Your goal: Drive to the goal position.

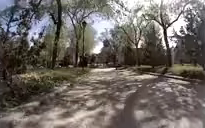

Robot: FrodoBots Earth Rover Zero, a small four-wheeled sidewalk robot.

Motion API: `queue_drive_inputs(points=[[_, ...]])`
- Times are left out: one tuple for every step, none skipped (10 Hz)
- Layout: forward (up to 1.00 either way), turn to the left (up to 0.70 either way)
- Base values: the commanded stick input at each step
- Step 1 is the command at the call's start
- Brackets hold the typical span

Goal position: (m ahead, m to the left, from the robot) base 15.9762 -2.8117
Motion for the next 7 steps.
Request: queue_drive_inputs(points=[[0.70, 0.00], [0.70, 0.00], [0.70, 0.00], [0.70, 0.00], [0.70, 0.00], [0.70, 0.00], [0.70, 0.00]])
